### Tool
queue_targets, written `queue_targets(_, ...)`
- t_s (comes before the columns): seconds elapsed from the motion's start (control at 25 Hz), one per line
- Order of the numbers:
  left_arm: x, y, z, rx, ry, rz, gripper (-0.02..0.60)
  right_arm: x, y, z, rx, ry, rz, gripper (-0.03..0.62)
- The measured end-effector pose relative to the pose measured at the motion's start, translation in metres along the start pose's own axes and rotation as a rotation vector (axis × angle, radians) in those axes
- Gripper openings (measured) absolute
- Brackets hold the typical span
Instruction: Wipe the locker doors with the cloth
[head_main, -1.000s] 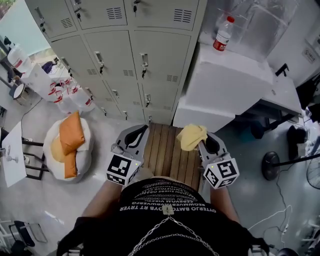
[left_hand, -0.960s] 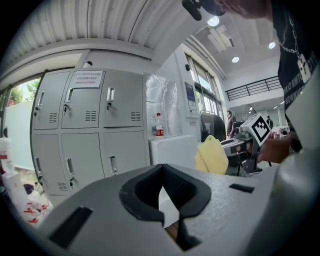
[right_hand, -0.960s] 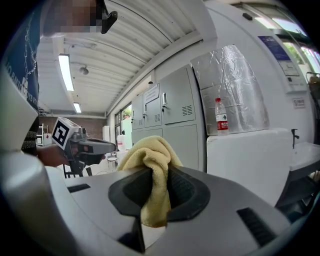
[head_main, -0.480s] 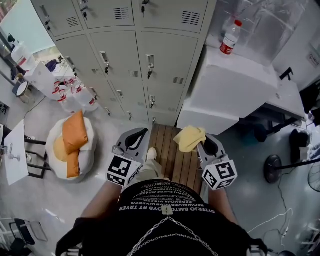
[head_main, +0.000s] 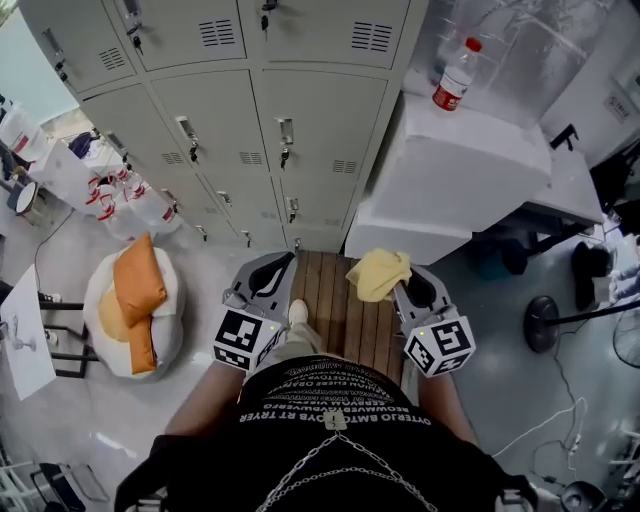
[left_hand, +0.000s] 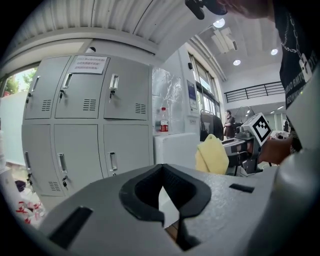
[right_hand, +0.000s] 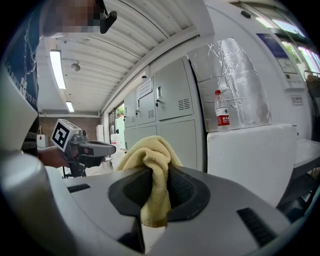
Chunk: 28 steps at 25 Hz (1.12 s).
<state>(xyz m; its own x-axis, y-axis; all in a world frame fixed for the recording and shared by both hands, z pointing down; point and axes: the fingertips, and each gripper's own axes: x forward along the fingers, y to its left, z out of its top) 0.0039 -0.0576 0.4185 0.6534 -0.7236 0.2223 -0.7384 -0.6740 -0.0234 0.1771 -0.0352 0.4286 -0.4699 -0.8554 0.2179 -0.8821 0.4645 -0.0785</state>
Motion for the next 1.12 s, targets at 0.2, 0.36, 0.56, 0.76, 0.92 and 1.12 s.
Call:
queue_targets(0.2, 0.027, 0.022, 0.008, 0.009, -0.018, -0.021, 0.005, 0.027, -0.013, 0.008, -0.004, 0.005, -0.02, 0.064)
queue_targets(0.36, 0.042, 0.044, 0.011, 0.008, -0.02, -0.016, 0.005, 0.048, -0.021, 0.017, -0.01, 0.005, -0.03, 0.064)
queue_targets(0.56, 0.063, 0.064, 0.015, 0.006, -0.028, -0.023, 0.005, 0.071, -0.031, 0.021, -0.012, 0.014, -0.041, 0.064)
queue_targets(0.76, 0.081, 0.075, 0.017, 0.001, -0.027, -0.031, 0.005, 0.09, -0.041, 0.025, -0.014, 0.021, -0.035, 0.064)
queue_targets(0.92, 0.095, 0.082, 0.02, -0.001, -0.026, -0.05, 0.005, 0.102, -0.05, 0.027, -0.006, 0.023, -0.046, 0.064)
queue_targets(1.12, 0.113, 0.094, 0.023, 0.001, -0.023, -0.067, 0.005, 0.115, -0.058, 0.03, 0.001, 0.022, -0.054, 0.064)
